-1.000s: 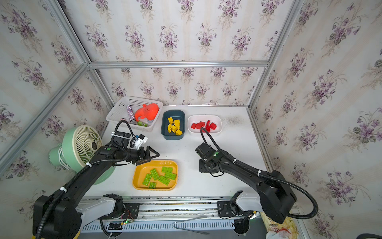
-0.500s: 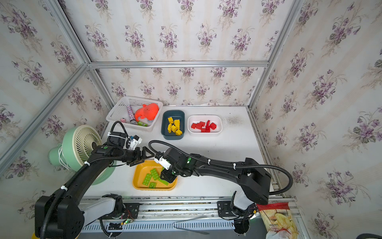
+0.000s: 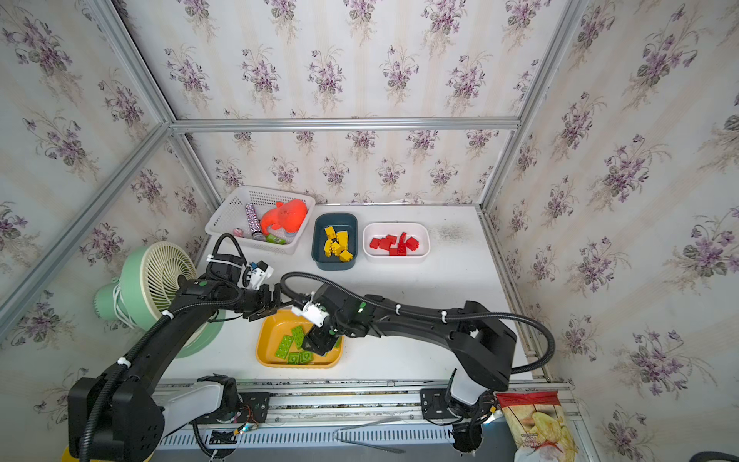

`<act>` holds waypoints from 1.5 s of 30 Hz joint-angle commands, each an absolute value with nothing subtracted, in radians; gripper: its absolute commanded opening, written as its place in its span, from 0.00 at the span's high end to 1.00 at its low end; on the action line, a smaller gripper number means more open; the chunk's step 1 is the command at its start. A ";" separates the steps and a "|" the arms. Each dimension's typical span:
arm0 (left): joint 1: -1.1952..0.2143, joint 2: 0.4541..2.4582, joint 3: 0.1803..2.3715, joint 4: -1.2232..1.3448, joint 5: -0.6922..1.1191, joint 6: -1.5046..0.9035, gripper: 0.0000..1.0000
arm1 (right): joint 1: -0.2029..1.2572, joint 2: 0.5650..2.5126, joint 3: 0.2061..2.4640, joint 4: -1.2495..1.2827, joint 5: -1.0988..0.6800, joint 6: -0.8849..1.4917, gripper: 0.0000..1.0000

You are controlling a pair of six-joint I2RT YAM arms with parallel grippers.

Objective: Sort the legos into containers by color
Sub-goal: Place the lego in the container, then reset both arms

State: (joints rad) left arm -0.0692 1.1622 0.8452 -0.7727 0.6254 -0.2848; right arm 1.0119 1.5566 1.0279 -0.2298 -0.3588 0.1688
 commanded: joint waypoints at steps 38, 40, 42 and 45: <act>-0.075 1.292 0.367 0.765 -0.231 0.019 0.01 | 0.128 1.388 0.460 0.578 0.017 -0.016 0.00; -0.074 1.287 0.324 0.839 -0.245 0.011 0.01 | 0.128 1.372 0.437 0.607 0.005 -0.022 0.00; -0.074 1.287 0.327 0.834 -0.245 0.011 0.01 | 0.130 1.366 0.427 0.622 -0.037 -0.045 0.00; -0.074 1.281 0.309 0.853 -0.236 0.012 0.01 | 0.174 1.330 0.377 0.682 -0.033 -0.095 0.00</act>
